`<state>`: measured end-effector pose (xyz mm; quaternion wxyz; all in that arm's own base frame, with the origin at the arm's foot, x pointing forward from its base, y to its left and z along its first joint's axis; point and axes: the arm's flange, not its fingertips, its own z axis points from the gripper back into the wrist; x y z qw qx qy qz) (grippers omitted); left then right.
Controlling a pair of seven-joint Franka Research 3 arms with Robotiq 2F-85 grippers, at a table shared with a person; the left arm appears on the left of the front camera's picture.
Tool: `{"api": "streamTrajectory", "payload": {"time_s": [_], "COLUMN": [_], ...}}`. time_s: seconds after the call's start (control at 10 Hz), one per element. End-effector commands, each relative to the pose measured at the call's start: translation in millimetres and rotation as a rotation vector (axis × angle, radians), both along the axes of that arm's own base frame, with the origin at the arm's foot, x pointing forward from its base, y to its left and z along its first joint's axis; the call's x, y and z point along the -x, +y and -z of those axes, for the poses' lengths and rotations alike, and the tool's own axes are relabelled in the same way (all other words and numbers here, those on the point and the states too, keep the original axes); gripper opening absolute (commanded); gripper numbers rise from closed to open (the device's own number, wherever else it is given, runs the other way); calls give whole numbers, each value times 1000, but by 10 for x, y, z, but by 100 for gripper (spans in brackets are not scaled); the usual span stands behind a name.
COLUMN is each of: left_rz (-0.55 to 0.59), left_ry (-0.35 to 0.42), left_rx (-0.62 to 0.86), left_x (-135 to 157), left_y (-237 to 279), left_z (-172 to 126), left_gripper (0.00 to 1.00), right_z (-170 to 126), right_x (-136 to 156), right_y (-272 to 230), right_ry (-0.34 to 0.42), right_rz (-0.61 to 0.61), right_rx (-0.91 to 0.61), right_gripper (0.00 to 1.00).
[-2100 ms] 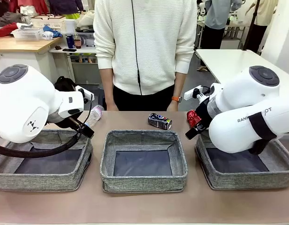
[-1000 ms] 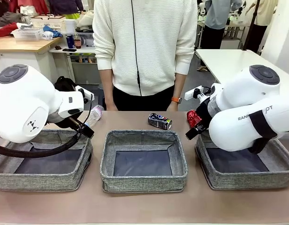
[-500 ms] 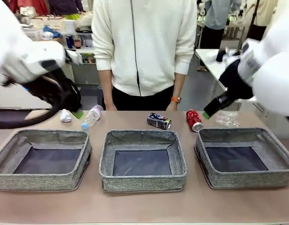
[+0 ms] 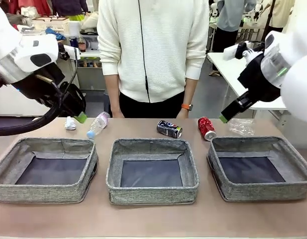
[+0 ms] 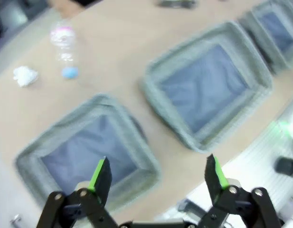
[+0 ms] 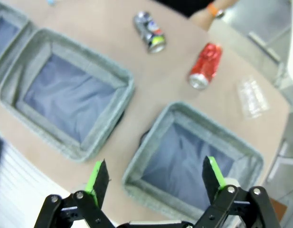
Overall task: Sort the waste into the appropriate baskets.
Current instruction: Pick up the waste item pointed out by the person.
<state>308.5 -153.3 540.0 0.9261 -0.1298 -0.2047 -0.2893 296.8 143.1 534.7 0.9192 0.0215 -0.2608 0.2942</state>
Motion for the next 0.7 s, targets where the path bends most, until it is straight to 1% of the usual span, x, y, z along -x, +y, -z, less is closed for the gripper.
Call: {"api": "streamTrajectory", "payload": {"time_s": [0.0, 0.1, 0.2, 0.3, 0.4, 0.5, 0.6], "left_rz": [158, 200, 193, 167, 157, 127, 48], "left_ry": [344, 507, 623, 640, 646, 644, 649], "left_rx": [340, 554, 668, 735, 861, 982, 1088], "left_x": [86, 94, 80, 90, 100, 105, 112], "left_y": [191, 368, 553, 754, 1008, 1299, 1645], "left_z": [-55, -234, -326, -383, -394, -321, -156], "left_gripper": [100, 100, 100, 100, 100, 100, 100], "right_z": [-60, -157, -198, -224, -191, -112, -8], "right_x": [257, 392, 525, 643, 693, 696, 672], "right_y": [-358, -568, -690, -832, -1017, -1230, -1463], "right_ry": [208, 284, 336, 433, 523, 579, 579], "right_rz": [-45, -34, -26, -30, 33, 67, 73], "right_rx": [-294, -550, -731, -900, -1040, -1205, -1361], "right_gripper": [100, 100, 100, 100, 100, 100, 100]}}
